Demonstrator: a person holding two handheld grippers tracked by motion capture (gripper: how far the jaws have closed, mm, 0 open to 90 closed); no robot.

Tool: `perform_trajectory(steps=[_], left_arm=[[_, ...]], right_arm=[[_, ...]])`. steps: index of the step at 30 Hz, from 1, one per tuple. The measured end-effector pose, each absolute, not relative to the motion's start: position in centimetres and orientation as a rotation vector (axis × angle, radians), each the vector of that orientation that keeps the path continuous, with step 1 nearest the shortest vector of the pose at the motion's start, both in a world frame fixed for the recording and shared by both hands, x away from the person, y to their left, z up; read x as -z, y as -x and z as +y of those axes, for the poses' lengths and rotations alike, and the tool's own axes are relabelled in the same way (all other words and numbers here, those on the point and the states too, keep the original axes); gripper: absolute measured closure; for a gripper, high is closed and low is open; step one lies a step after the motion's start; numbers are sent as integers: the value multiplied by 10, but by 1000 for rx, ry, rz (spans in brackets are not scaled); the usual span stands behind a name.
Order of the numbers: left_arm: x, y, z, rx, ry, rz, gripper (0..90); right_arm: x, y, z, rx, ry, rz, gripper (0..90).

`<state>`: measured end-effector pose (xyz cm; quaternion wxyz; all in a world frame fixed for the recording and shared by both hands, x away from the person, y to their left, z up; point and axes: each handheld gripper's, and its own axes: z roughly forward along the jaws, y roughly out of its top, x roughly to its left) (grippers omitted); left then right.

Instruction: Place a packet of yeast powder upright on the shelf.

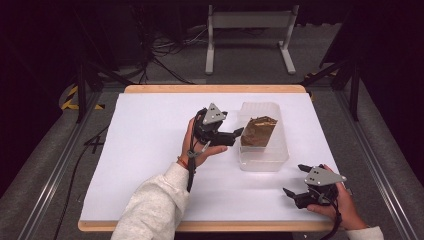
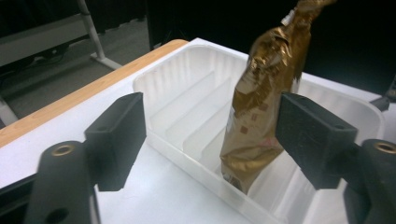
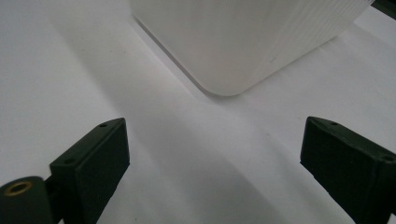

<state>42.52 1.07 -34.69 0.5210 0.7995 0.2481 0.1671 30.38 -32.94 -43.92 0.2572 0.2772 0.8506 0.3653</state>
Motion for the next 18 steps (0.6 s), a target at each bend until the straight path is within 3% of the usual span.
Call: perform_trajectory(steps=[8, 18], left_arm=[[340, -406, 11, -437, -1935, 546, 141], [342, -391, 21, -466, -1966, 514, 111]], right_arm=[[439, -304, -330, -1000, -755, 2308, 87], [438, -304, -330, -1002, -758, 2307, 87]])
